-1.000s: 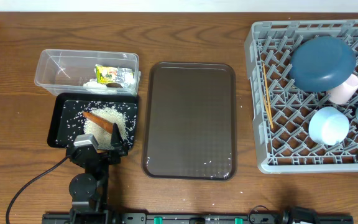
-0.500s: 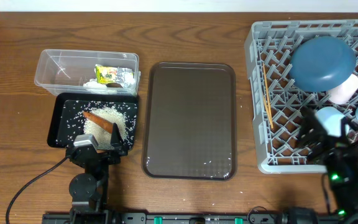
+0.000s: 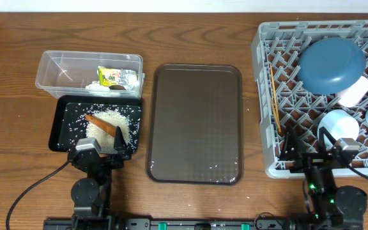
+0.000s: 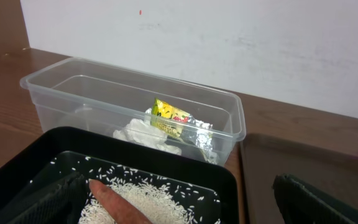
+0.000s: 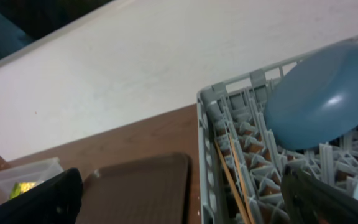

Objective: Sort waste into correct bins and load items into the dishwasher rack

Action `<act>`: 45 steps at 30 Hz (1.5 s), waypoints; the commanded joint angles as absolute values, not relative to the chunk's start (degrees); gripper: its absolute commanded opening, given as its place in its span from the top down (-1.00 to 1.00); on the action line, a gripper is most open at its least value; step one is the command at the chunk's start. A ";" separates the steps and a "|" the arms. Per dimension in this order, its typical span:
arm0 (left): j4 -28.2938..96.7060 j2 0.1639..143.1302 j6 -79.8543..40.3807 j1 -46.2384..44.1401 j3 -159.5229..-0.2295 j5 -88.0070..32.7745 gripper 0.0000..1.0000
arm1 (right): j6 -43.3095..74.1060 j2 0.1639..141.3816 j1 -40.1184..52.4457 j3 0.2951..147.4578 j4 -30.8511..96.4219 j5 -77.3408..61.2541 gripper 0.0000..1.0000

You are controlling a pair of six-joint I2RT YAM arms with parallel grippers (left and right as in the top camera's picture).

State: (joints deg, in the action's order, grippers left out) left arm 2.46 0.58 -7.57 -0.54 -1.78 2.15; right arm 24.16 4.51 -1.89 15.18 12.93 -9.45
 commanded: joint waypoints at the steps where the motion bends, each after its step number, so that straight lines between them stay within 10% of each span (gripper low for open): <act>1: 3.75 0.23 -7.11 -0.30 -0.23 3.66 -0.96 | 25.23 2.42 -0.97 11.51 10.22 -8.54 -0.99; 20: 3.75 0.23 -7.09 -0.30 -0.23 3.66 -0.96 | 27.92 0.27 -0.67 0.30 2.63 0.19 -0.99; 45: 3.75 0.23 -7.09 -0.30 -0.23 3.66 -0.96 | -1.13 0.27 -0.78 0.30 4.34 0.43 -0.98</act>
